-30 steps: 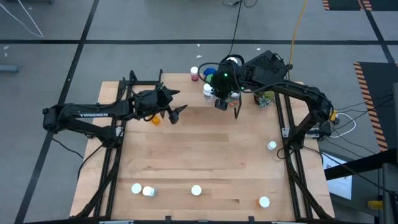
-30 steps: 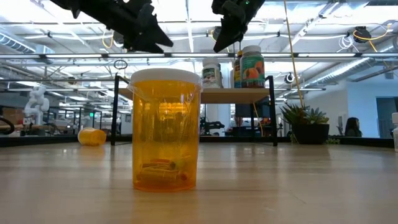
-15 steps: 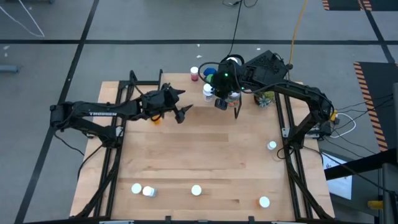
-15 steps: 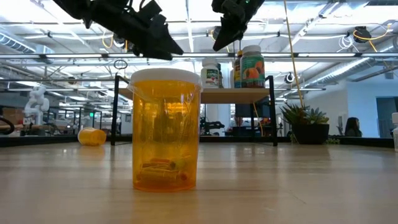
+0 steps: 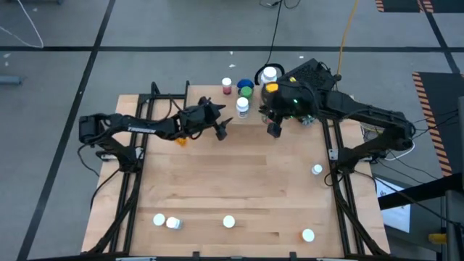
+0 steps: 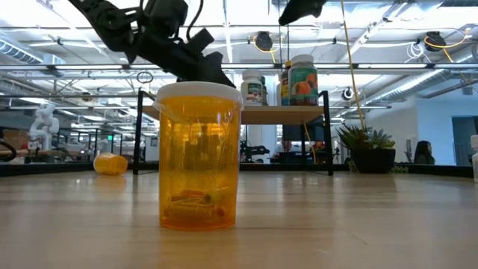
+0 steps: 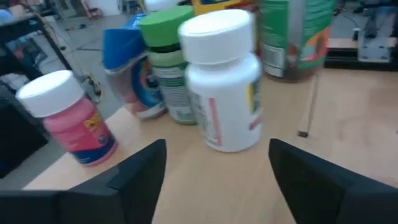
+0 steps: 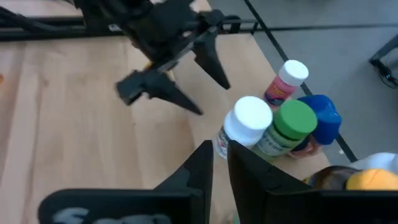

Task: Pick and place medicine bottles onto shelf by color
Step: Adjust the white pill bottle on the shelf, then put the white black pill bottle on the shelf

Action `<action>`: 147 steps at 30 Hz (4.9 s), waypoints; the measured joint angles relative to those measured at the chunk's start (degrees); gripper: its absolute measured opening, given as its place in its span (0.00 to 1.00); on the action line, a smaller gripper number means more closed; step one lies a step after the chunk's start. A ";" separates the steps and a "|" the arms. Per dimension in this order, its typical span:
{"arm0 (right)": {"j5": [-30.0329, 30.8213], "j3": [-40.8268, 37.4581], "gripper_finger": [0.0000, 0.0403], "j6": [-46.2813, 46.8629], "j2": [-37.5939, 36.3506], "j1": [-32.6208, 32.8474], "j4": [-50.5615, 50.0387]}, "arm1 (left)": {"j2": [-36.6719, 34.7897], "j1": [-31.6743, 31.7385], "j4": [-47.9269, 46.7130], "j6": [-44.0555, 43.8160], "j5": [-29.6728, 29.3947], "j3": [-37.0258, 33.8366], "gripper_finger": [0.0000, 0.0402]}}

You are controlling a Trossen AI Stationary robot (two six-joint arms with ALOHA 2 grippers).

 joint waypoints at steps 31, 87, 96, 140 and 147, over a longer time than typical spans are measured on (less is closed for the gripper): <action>4.65 -26.85 0.00 0.22 -16.60 6.19 21.96 | 9.83 1.45 8.04 -5.74 -1.67 3.24 0.05; -6.54 -40.29 0.64 48.41 -18.70 21.40 -36.32 | 8.88 -32.40 -1.60 -13.32 -3.98 2.78 0.21; -7.55 -40.51 0.68 49.09 -18.06 21.38 -37.85 | 8.89 -32.55 -1.30 -11.64 -3.50 2.78 0.49; -13.78 -37.28 0.56 22.51 7.42 11.26 -37.44 | 8.89 -27.83 -0.62 -7.13 -0.85 2.80 0.58; -13.98 -37.28 0.42 22.83 7.42 11.26 -36.46 | 8.89 -28.16 -0.64 -7.61 -0.85 2.80 0.58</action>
